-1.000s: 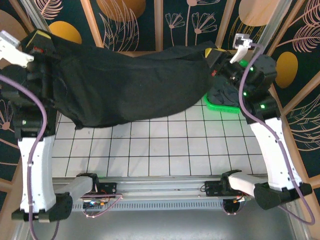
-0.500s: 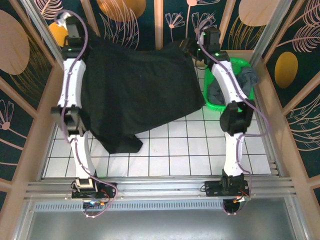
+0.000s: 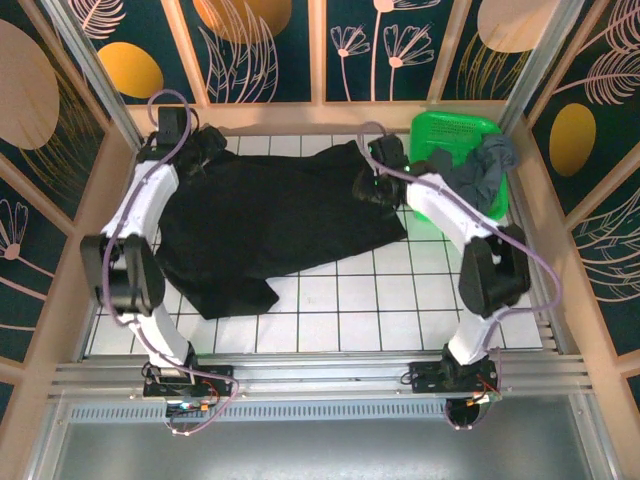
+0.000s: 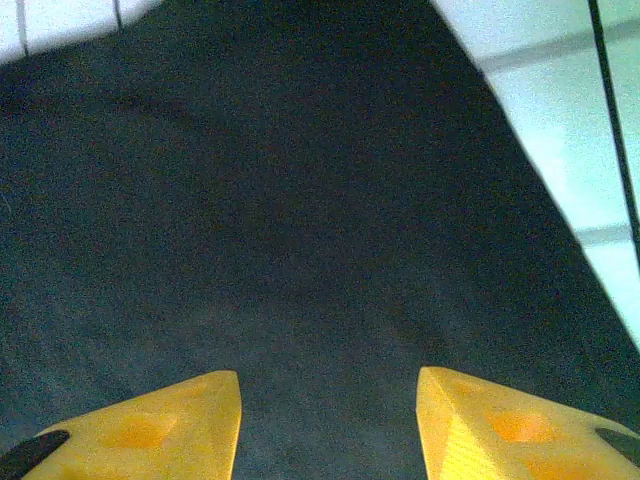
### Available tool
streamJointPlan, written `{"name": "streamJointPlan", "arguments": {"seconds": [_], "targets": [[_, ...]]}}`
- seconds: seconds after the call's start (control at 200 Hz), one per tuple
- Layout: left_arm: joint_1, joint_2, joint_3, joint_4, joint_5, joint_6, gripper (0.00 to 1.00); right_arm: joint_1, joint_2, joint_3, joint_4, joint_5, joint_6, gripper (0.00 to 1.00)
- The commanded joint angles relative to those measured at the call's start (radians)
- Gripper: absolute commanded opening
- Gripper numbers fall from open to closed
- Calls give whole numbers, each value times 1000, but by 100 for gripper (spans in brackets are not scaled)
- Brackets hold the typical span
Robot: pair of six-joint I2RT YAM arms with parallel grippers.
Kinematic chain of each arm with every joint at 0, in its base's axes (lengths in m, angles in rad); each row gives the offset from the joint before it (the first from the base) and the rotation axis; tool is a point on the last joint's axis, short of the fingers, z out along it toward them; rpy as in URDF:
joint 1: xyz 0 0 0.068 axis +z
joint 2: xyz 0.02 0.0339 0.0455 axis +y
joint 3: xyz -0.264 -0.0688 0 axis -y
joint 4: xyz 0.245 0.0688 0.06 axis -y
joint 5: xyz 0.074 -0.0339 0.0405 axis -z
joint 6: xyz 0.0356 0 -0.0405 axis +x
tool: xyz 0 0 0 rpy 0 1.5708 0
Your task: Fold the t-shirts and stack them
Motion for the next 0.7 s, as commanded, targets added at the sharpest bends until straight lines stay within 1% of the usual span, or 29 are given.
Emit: {"name": "streamJointPlan", "arguments": {"seconds": [0.0, 0.055, 0.16, 0.29, 0.4, 0.601, 0.656, 0.691], "targets": [[-30, -114, -188, 59, 74, -62, 65, -25, -84, -174, -6, 130, 64, 49], [-35, -157, -266, 59, 78, -75, 63, -27, -91, -224, -1, 127, 73, 49], [-36, -204, -363, 40, 71, -73, 61, -41, -59, -255, 21, 146, 70, 56], [-36, -216, -395, 6, 60, -45, 59, -68, 48, -220, 17, 174, 52, 57], [-36, -226, -392, -4, 49, -35, 59, -80, 100, -208, 26, 197, 41, 58], [-36, -237, -392, -8, 43, -40, 58, -103, 142, -232, 56, 194, 32, 57], [-36, -242, -393, -9, 38, -39, 58, -112, 151, -240, 81, 181, 21, 54], [-36, -244, -394, -11, 34, -38, 58, -116, 157, -241, 96, 178, 11, 50]]}}
